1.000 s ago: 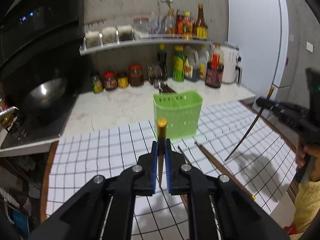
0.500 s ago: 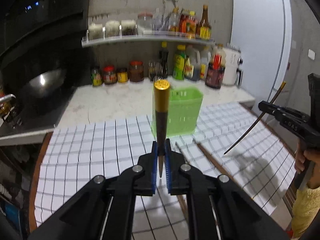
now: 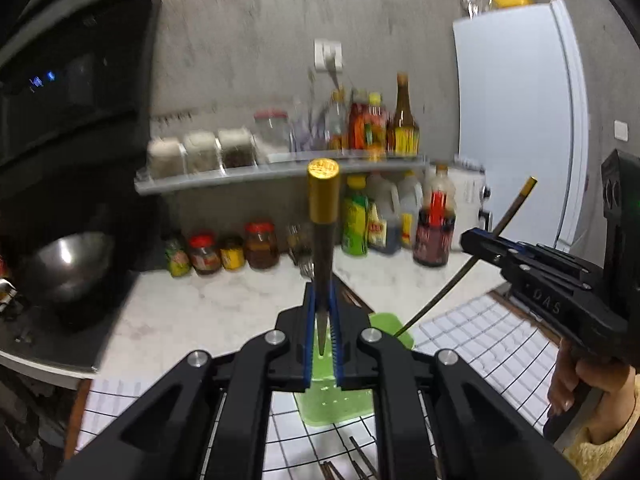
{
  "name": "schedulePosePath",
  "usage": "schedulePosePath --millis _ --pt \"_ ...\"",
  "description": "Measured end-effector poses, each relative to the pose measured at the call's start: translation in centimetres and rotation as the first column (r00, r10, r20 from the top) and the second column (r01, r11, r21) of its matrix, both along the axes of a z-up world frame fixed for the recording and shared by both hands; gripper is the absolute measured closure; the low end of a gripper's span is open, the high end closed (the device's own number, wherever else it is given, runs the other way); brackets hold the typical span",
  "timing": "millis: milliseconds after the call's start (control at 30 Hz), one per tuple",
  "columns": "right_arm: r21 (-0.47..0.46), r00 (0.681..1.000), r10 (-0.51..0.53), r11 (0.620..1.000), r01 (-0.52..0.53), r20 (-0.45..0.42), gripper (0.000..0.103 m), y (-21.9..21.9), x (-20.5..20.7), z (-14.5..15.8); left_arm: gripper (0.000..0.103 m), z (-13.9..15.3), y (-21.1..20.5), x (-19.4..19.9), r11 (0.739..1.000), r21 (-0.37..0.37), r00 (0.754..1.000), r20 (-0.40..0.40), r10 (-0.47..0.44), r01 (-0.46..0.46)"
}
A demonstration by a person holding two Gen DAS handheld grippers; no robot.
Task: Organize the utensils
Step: 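Open the left tool to drop its chopstick into the holder while the right tool releases too, then lower the left tool onto the next chopstick and close it while the right tool grasps one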
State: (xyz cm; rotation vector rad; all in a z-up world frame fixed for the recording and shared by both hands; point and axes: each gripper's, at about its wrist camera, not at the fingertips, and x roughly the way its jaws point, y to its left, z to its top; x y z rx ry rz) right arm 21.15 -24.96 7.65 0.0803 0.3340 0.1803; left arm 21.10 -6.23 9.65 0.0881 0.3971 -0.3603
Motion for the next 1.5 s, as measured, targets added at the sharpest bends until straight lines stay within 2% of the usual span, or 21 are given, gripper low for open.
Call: schedulePosePath --millis 167,267,300,333,367,433,500,567,700,767,900,1033,1133,1200,1333,1500 --pt "0.004 0.992 0.02 1.0 -0.02 -0.122 0.096 0.1 3.3 -4.4 0.097 -4.0 -1.0 4.2 1.0 0.026 0.993 -0.121 0.003 0.0" --pt "-0.008 0.985 0.021 1.0 -0.023 -0.173 0.093 0.2 3.9 -5.4 0.096 -5.5 -0.9 5.5 0.999 0.044 0.987 -0.16 0.033 -0.026" --pt "-0.009 0.985 0.015 1.0 -0.017 -0.171 0.089 -0.1 3.5 -5.2 0.094 -5.5 -0.7 5.8 0.998 0.048 0.985 -0.163 0.048 -0.041" --pt "-0.011 0.987 0.005 1.0 -0.007 -0.159 0.074 -0.3 2.9 -4.8 0.082 -5.2 -0.2 5.6 0.999 0.03 0.984 -0.173 0.046 -0.041" --pt "-0.019 0.991 -0.01 1.0 0.007 -0.134 0.056 -0.7 1.6 -3.9 0.064 -4.6 0.3 5.4 0.999 0.006 0.985 -0.171 0.039 -0.038" --pt "-0.033 0.995 -0.021 0.999 0.017 -0.102 0.047 -1.1 -0.3 -2.6 0.056 -2.7 1.5 3.7 0.998 -0.028 0.992 -0.117 0.045 -0.049" --pt "-0.053 0.996 -0.048 0.998 0.044 -0.081 0.047 -1.8 -2.7 -1.4 0.056 -1.0 2.3 1.8 0.998 -0.029 0.996 -0.07 0.056 -0.058" --pt "-0.046 0.995 -0.074 0.996 0.071 -0.074 0.047 -2.6 -5.3 -0.6 0.049 0.6 3.5 -1.0 0.996 -0.034 0.997 -0.031 0.075 -0.076" --pt "-0.004 0.994 -0.07 0.998 0.069 -0.083 0.047 -3.8 -10.7 -1.1 0.048 0.4 4.8 -5.9 0.989 0.03 0.989 -0.015 0.146 -0.146" --pt "0.005 0.991 -0.063 0.998 0.064 -0.118 0.047 -3.8 -13.3 -2.6 0.048 -1.3 5.6 -8.3 0.982 0.07 0.982 -0.049 0.181 -0.177" --pt "-0.025 0.974 -0.062 0.998 0.058 -0.216 0.047 -3.2 -16.7 -6.0 0.048 -6.7 6.5 -12.0 0.979 0.123 0.959 -0.211 0.188 -0.165" --pt "-0.074 0.946 -0.051 0.997 0.029 -0.32 0.047 -1.7 -19.4 -10.1 0.048 -12.7 6.7 -15.0 0.979 0.161 0.91 -0.374 0.18 -0.127" --pt "-0.053 0.919 -0.046 0.998 0.027 -0.392 0.048 -1.4 -20.9 -12.6 0.048 -15.6 6.7 -16.5 0.988 0.135 0.88 -0.456 0.134 -0.081" --pt "-0.028 0.896 -0.04 0.999 0.031 -0.443 0.048 -1.5 -21.5 -14.0 0.048 -17.1 6.6 -16.9 0.994 0.097 0.857 -0.507 0.093 -0.051" --pt "-0.046 0.881 -0.068 0.998 0.053 -0.468 0.049 -1.3 -21.9 -15.3 0.048 -18.7 6.2 -16.8 0.998 0.06 0.824 -0.564 0.053 -0.023" --pt "-0.043 0.876 -0.095 0.995 0.085 -0.472 0.049 -1.6 -21.8 -15.8 0.048 -19.6 5.6 -16.5 0.998 0.052 0.807 -0.589 0.055 -0.031"
